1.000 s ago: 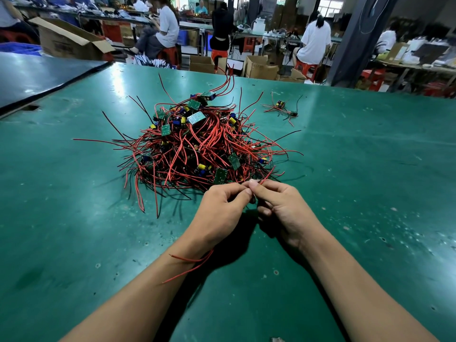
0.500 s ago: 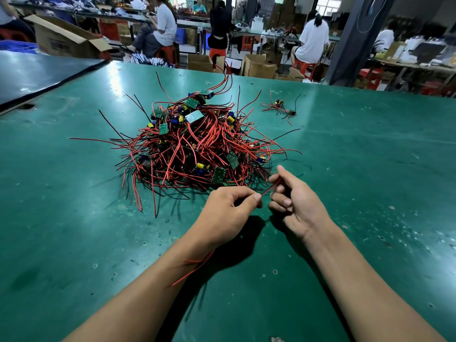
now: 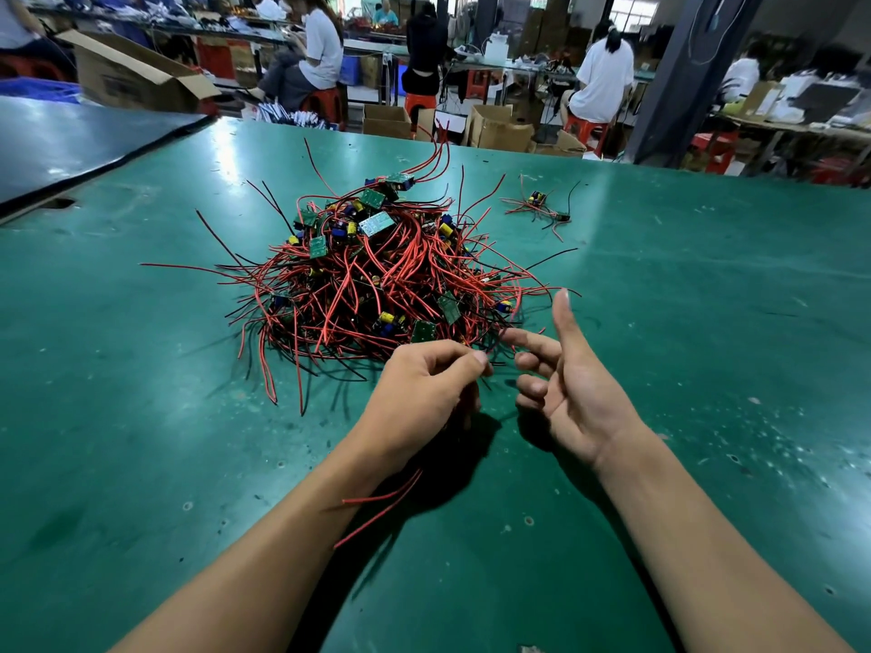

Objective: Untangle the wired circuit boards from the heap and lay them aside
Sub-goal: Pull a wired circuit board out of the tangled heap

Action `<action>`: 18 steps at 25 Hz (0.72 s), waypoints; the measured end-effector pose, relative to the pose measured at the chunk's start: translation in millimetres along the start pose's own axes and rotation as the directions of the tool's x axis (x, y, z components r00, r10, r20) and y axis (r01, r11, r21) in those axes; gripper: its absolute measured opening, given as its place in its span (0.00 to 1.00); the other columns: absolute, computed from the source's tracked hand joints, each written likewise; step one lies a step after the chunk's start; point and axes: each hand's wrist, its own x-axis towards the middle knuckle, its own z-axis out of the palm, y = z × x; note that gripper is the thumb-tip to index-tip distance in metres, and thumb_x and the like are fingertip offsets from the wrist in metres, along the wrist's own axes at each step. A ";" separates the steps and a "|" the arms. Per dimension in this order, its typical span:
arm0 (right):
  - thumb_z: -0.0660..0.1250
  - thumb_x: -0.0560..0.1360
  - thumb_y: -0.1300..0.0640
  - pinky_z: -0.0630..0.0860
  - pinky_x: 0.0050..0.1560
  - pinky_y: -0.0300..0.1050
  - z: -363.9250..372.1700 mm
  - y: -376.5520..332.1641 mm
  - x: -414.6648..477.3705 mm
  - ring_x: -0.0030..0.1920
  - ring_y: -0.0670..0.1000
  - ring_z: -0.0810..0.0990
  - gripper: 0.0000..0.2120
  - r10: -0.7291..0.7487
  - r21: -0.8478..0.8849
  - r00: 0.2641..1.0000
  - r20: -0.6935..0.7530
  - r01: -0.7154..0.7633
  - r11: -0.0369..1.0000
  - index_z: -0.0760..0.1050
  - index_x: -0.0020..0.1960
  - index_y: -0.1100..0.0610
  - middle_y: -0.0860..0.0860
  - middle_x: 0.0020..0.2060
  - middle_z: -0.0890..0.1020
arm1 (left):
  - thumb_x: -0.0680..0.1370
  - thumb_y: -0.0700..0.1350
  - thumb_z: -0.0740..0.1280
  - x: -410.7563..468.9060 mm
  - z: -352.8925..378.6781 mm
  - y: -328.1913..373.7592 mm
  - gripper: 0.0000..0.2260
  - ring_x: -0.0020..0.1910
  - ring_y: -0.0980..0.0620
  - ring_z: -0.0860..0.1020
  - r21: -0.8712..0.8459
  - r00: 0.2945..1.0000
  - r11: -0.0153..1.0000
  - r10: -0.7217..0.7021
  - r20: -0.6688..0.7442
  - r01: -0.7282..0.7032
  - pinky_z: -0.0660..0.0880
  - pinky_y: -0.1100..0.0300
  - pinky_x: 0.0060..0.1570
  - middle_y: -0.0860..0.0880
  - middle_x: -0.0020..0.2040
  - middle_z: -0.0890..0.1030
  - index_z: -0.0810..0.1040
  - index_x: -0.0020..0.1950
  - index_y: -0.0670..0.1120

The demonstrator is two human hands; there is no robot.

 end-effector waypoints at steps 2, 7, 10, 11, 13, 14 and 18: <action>0.66 0.71 0.31 0.63 0.23 0.37 -0.1 4.0 -3.2 0.22 0.47 0.66 0.28 -0.109 -0.167 0.994 0.019 0.110 0.980 0.83 0.48 0.56 0.49 0.30 0.73 | 0.81 0.42 0.65 0.4 -2.4 6.1 0.09 0.27 0.47 0.78 -0.094 0.997 0.995 0.026 -0.066 -0.032 0.74 0.60 0.29 0.44 0.31 0.82 0.81 0.46 0.38; 0.75 0.71 0.51 0.69 0.33 0.39 0.2 22.0 -13.0 0.29 0.40 0.72 0.04 -0.386 -0.701 0.819 0.424 0.567 0.433 0.83 0.42 0.50 0.42 0.29 0.78 | 0.81 0.42 0.65 0.7 -2.2 17.3 0.08 0.38 0.45 0.85 -0.138 0.951 0.973 0.140 -0.277 -0.183 0.81 0.56 0.36 0.43 0.37 0.85 0.80 0.47 0.40; 0.77 0.67 0.44 0.66 0.32 0.35 6.3 25.6 -17.4 0.29 0.41 0.70 0.13 -0.430 -0.678 0.731 0.530 0.670 0.303 0.76 0.39 0.51 0.42 0.28 0.74 | 0.81 0.42 0.64 0.0 1.0 21.1 0.06 0.40 0.47 0.85 -0.190 0.937 0.960 0.137 -0.322 -0.206 0.78 0.61 0.34 0.43 0.39 0.86 0.79 0.49 0.41; 0.75 0.69 0.42 0.64 0.32 0.34 7.6 25.6 -18.5 0.29 0.42 0.69 0.15 -0.474 -0.659 0.710 0.520 0.687 0.306 0.74 0.38 0.50 0.42 0.28 0.73 | 0.82 0.42 0.64 0.1 1.4 22.3 0.06 0.41 0.46 0.85 -0.204 0.936 0.957 0.133 -0.325 -0.206 0.79 0.60 0.36 0.43 0.40 0.86 0.78 0.49 0.41; 0.70 0.74 0.40 0.63 0.31 0.35 9.0 26.1 -20.0 0.28 0.42 0.66 0.17 -0.560 -0.639 0.695 0.450 0.689 0.342 0.71 0.36 0.51 0.44 0.28 0.72 | 0.82 0.42 0.64 1.2 1.2 24.7 0.05 0.41 0.44 0.85 -0.271 0.940 0.942 0.102 -0.326 -0.196 0.82 0.53 0.41 0.41 0.41 0.86 0.77 0.48 0.42; 0.67 0.76 0.39 0.64 0.31 0.38 10.0 25.2 -20.7 0.28 0.42 0.66 0.19 -0.564 -0.616 0.722 0.402 0.669 0.417 0.71 0.36 0.52 0.47 0.28 0.72 | 0.82 0.42 0.64 1.5 0.6 26.2 0.05 0.40 0.44 0.84 -0.308 0.941 0.935 0.071 -0.330 -0.178 0.82 0.52 0.42 0.41 0.42 0.86 0.76 0.47 0.42; 0.65 0.79 0.41 0.63 0.23 0.38 17.7 17.1 -22.4 0.24 0.46 0.66 0.20 -0.417 -0.306 0.877 0.239 0.475 0.825 0.74 0.34 0.52 0.51 0.27 0.70 | 0.80 0.42 0.67 1.0 -1.1 29.0 0.07 0.40 0.43 0.81 -0.417 0.942 0.904 -0.054 -0.330 -0.094 0.80 0.54 0.38 0.40 0.42 0.84 0.79 0.42 0.45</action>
